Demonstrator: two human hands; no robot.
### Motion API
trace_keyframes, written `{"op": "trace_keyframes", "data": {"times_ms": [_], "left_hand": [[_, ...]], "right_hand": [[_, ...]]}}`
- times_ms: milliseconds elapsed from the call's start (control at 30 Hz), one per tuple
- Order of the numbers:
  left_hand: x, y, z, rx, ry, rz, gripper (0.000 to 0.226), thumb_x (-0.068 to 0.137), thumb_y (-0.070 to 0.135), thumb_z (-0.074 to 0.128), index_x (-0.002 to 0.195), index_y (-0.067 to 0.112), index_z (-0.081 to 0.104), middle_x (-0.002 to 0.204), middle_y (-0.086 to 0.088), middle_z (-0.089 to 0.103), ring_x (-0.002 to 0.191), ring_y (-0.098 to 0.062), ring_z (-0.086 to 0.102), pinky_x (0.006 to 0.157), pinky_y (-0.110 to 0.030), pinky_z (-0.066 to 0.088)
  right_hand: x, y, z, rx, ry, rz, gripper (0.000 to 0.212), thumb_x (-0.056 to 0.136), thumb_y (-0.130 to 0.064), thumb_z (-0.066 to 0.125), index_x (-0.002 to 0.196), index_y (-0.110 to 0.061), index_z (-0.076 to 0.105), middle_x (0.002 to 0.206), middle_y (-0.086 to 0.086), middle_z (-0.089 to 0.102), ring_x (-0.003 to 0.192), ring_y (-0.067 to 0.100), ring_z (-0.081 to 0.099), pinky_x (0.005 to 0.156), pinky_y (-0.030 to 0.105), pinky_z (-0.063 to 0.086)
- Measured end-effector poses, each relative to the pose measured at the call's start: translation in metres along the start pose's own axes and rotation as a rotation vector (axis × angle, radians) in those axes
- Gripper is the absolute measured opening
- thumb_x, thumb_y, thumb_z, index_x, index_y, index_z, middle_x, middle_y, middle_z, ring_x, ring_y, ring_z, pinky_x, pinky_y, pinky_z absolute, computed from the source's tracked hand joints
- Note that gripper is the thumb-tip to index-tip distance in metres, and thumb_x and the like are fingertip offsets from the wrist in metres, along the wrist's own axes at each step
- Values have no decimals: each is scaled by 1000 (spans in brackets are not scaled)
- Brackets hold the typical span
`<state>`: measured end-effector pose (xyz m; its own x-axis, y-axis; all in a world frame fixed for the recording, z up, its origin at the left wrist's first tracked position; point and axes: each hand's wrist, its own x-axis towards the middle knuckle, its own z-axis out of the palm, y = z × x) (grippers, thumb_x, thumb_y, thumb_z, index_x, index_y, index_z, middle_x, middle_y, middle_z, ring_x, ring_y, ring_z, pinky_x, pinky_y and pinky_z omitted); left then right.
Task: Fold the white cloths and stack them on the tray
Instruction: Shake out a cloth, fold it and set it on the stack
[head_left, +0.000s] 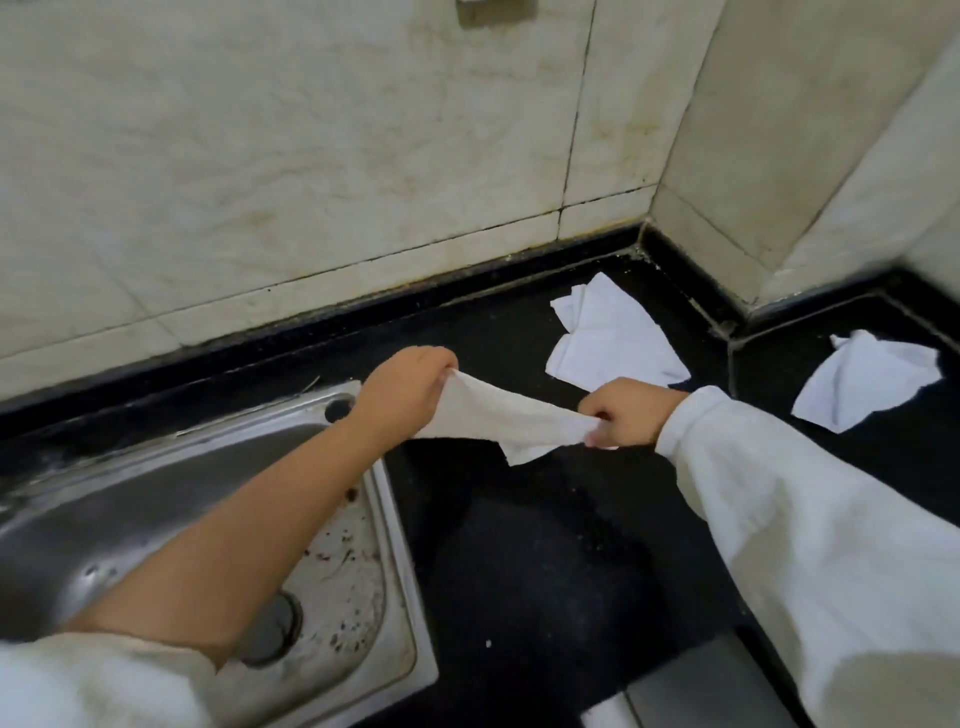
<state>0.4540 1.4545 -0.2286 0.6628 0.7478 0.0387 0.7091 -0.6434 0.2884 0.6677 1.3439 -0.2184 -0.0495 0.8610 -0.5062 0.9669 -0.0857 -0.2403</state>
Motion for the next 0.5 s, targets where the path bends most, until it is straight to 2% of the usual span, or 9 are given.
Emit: {"op": "trace_keyframes", "data": {"times_ms": [67,100,167,200,267,300,367,433,500], "left_hand": [[7,29,-4,-58,29,56,26,98,14,36,112,7,57,113,-12,61,106,-28,55,87,-36,42],[11,46,-3,-84,30,100,27,98,15,36,112,7,57,113,-13,60,105,-28,55,86,-36,42],[22,88,0,-110,-16,208,29,99,15,35,114,5,58,114,-14,61,107,-30,55,86,-35,41],[27,114,2,-123,-42,265,30,99,14,36,115,4,59,117,-14,61,110,-30,54,87,-33,40],[34,175,7,-179,-78,377,30,97,12,38,114,3,62,118,-14,63,112,-30,54,89,-32,40],[36,208,10,-206,-82,431,29,96,11,40,110,4,64,116,-15,64,110,-31,55,88,-34,41],[36,275,15,-234,-73,533,27,94,12,42,107,6,65,112,-15,64,107,-31,56,84,-35,44],[30,338,23,-248,-74,637,29,93,11,42,112,10,63,115,-13,62,108,-30,55,83,-34,43],[17,396,33,-246,-82,729,32,93,7,41,119,11,60,119,-12,59,113,-29,53,87,-33,41]], "right_hand": [[-32,14,-2,25,65,65,42,90,-19,56,53,-23,37,58,-6,36,59,11,38,55,21,26],[-52,21,-3,33,101,109,38,90,-19,56,55,-20,42,60,-4,38,64,16,40,57,24,24],[-93,39,-2,39,177,215,21,92,-17,52,77,-7,64,73,4,52,77,20,46,61,21,23],[-113,49,0,41,211,286,21,92,-15,50,92,-1,66,84,10,59,82,24,51,66,20,26],[-158,71,5,56,296,459,26,94,-13,46,106,1,64,105,17,66,99,30,58,82,27,38],[-182,85,8,65,355,557,27,94,-13,44,108,-1,64,111,17,65,104,31,59,86,30,42],[-237,115,17,66,480,751,27,93,-14,43,106,-4,64,112,18,65,103,33,59,84,32,45],[-296,144,33,27,587,922,24,92,-11,43,102,-5,64,110,18,64,100,35,60,79,33,46],[-357,166,53,-19,604,1072,22,90,-7,42,98,-6,63,109,18,64,98,36,60,76,34,47]]}}
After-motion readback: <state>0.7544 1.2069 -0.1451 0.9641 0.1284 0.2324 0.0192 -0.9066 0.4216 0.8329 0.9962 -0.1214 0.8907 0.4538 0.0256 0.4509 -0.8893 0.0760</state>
